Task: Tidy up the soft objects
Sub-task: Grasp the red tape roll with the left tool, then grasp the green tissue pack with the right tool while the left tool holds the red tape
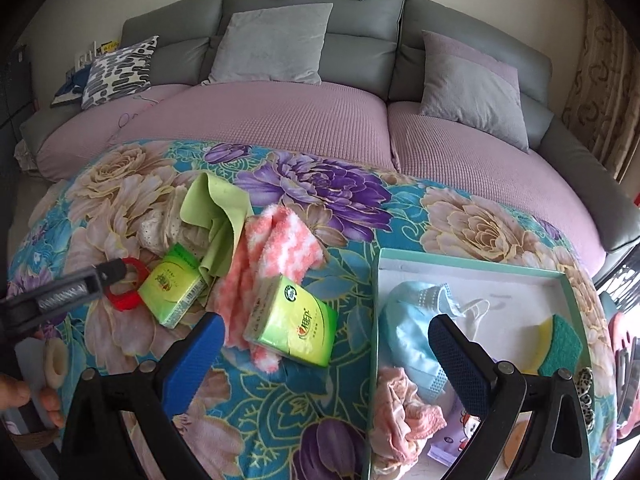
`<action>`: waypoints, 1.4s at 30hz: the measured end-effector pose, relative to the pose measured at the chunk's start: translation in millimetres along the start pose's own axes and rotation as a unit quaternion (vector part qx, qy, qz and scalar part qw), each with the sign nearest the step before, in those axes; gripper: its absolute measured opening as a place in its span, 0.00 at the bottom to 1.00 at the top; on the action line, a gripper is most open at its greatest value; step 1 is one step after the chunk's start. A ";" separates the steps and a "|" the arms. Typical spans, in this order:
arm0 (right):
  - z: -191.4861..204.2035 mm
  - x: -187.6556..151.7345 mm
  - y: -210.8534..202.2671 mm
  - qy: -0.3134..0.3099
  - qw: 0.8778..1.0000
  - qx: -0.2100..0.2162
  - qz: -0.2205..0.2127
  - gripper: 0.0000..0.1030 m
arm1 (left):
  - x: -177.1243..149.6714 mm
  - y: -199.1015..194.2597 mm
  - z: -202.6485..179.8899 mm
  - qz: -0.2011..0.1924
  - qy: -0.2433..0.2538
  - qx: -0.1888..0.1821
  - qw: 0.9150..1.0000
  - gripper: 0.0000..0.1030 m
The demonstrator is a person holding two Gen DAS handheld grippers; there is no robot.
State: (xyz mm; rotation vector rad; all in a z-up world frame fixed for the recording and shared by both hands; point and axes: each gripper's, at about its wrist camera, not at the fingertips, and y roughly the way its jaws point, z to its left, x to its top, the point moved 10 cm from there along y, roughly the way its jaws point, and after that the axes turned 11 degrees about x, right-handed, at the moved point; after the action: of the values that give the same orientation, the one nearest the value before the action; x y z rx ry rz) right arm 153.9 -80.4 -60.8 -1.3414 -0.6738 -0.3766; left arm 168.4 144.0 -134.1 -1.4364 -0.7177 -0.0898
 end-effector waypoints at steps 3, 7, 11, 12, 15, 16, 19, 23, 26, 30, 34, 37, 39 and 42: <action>-1.2 0.8 6.3 0.003 1.000 0.003 0.006 1.00 | -2.0 10.8 -4.5 0.012 -0.001 -0.004 1.000 0.93; -3.4 -0.6 12.3 0.005 1.000 0.001 0.011 1.00 | 0.0 18.1 -9.4 0.010 0.002 0.008 1.000 0.93; -5.6 -1.8 15.7 0.008 1.000 0.002 0.014 1.00 | 4.8 22.8 -8.2 0.008 -0.011 0.016 1.000 0.93; -6.0 -2.3 16.8 0.010 1.000 0.003 0.015 1.00 | 4.0 24.3 -8.3 0.010 -0.008 0.024 1.000 0.93; -6.3 -3.7 18.9 0.012 1.000 0.005 0.017 1.00 | 3.5 28.0 -9.9 0.008 0.012 0.051 0.999 0.93; -6.4 -4.0 19.2 0.012 1.000 0.006 0.017 1.00 | 3.1 28.2 -9.9 0.008 0.016 0.056 0.998 0.93; -6.1 -4.6 20.2 0.012 1.000 0.007 0.018 1.00 | 1.1 26.9 -9.1 0.012 0.021 0.059 0.998 0.93; -6.9 -6.7 22.2 0.016 1.000 0.013 0.021 1.00 | -1.8 23.8 -8.5 0.022 0.030 0.056 0.998 0.87; -8.7 -7.9 22.8 0.021 0.999 0.018 0.021 1.00 | -3.9 19.5 -13.5 0.025 0.039 0.047 0.998 0.76; -10.2 -9.9 25.0 0.032 0.999 0.030 0.024 0.95 | -4.5 16.0 -21.0 0.026 0.050 0.033 0.998 0.61; -8.6 -11.9 28.1 0.037 0.998 0.043 0.028 0.93 | -5.1 14.3 -24.2 0.027 0.055 0.028 0.998 0.58; -6.8 -12.7 29.9 0.040 0.997 0.051 0.029 0.90 | -5.0 13.3 -23.6 0.028 0.051 0.023 0.998 0.57; -5.7 -13.6 32.0 0.043 0.997 0.059 0.031 0.87 | -4.9 12.7 -23.5 0.030 0.048 0.020 0.998 0.57; -3.0 -15.1 35.1 0.044 0.996 0.066 0.036 0.85 | -4.9 11.0 -22.5 0.031 0.045 0.016 0.998 0.57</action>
State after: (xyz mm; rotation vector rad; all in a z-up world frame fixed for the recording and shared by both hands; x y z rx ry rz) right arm 164.6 -77.9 -97.5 -1.2124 -0.5666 -0.3253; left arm 178.6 123.5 -145.3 -1.4133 -0.5976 -0.0942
